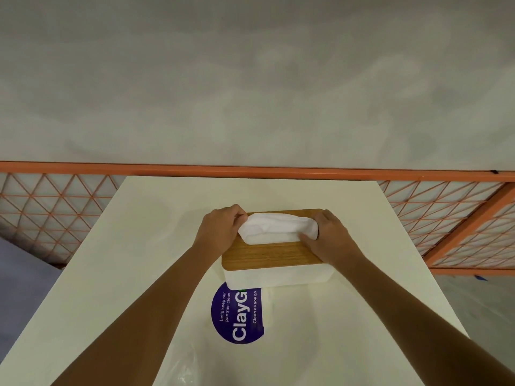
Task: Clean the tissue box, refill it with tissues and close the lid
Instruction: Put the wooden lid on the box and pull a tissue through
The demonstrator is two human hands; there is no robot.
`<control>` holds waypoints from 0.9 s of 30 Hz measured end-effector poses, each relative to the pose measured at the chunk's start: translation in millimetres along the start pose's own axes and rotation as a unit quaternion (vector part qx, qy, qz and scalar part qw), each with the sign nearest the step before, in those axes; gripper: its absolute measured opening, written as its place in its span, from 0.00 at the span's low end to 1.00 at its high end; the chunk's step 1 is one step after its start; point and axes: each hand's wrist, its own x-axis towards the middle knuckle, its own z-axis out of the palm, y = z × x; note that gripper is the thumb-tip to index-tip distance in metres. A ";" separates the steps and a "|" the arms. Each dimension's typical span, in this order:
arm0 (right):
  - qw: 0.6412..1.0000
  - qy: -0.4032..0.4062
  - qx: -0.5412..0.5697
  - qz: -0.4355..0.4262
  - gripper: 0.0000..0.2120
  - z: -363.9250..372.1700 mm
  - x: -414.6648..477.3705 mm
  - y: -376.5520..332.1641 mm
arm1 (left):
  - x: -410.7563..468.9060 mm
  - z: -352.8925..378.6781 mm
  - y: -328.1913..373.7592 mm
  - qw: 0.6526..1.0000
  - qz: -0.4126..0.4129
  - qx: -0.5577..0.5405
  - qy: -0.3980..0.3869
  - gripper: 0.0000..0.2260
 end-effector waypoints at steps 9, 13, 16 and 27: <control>0.993 -0.086 0.058 0.055 0.16 -16.5 19.2 1.7 | -0.5 4.6 -1.9 0.999 -0.027 -0.040 0.016 0.12; 0.978 -0.033 0.176 0.108 0.14 -17.4 11.0 6.9 | -7.7 8.5 -2.8 0.995 -0.054 -0.082 0.015 0.13; 0.963 0.023 0.234 0.134 0.13 -17.6 -0.6 13.2 | -24.0 10.1 -3.2 0.989 -0.056 -0.139 0.022 0.14; 0.965 0.002 0.184 0.187 0.21 -7.3 -44.3 16.2 | -89.0 15.4 -7.3 0.947 -0.158 -0.279 -0.019 0.22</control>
